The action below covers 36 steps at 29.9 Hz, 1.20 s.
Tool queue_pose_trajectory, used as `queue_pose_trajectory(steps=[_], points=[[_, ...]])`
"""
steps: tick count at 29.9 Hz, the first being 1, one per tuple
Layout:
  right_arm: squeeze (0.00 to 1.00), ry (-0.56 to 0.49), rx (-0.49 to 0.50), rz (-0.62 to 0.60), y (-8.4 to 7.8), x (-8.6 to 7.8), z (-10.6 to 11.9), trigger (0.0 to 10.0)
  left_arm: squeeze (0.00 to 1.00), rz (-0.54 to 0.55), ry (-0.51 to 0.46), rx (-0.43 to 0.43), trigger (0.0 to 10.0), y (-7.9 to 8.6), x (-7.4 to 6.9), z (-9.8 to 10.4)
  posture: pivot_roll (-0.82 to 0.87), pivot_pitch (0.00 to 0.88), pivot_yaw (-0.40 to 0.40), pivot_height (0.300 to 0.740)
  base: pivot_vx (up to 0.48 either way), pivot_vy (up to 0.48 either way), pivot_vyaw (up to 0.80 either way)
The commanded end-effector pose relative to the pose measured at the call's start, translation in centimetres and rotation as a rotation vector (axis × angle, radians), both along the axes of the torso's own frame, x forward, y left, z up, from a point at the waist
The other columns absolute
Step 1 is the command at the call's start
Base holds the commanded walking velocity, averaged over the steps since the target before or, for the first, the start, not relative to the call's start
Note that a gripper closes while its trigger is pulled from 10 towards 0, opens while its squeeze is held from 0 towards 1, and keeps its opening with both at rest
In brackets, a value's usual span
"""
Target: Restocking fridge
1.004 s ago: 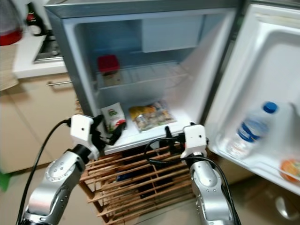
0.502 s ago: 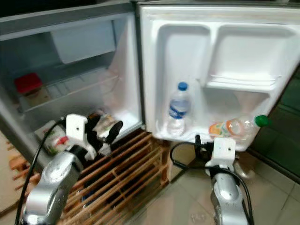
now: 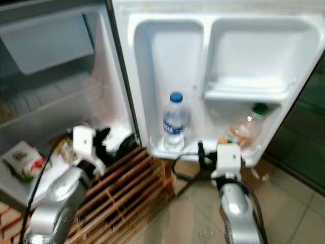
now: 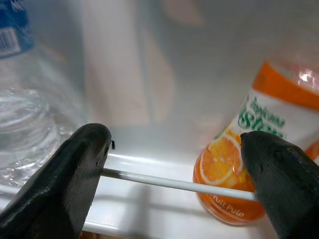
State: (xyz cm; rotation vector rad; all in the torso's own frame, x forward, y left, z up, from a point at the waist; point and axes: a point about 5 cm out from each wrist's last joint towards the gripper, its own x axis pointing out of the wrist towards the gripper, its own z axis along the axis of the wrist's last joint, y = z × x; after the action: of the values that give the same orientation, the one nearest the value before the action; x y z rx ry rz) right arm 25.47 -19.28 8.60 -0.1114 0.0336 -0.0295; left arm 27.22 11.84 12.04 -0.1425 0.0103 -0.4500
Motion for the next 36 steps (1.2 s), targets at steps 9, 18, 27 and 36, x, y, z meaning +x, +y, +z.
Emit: queue_pose_trajectory(steps=[9, 18, 27, 36], points=[[0.04, -0.015, 0.004, 0.010, -0.1, -1.1, 0.3, 10.0, 0.00, 0.006, 0.022, 0.009, 10.0, 0.4, 0.0, -0.5, -0.23, 0.000, 0.092, 0.735, 0.000, 0.000, 0.00], [0.04, 0.029, -0.032, -0.173, -3.0, -1.4, -0.4, 10.0, 0.00, -0.003, 0.035, 0.002, 10.0, 0.1, -0.1, -0.7, -0.23, 0.000, 0.094, 0.735, 0.000, 0.000, 0.00], [0.05, -0.019, -0.034, -0.206, -3.5, -0.9, 0.7, 10.0, 0.00, -0.016, 0.035, 0.006, 10.0, 0.1, -0.1, -0.7, -0.23, 0.000, 0.099, 0.735, 0.000, 0.000, 0.00], [0.04, -0.096, -0.119, -0.277, -5.1, 0.9, 2.8, 10.0, 0.00, -0.029, 0.032, 0.004, 10.0, -0.1, 0.0, -0.6, -0.23, 0.000, 0.107, 0.735, 0.000, 0.000, 0.00]])
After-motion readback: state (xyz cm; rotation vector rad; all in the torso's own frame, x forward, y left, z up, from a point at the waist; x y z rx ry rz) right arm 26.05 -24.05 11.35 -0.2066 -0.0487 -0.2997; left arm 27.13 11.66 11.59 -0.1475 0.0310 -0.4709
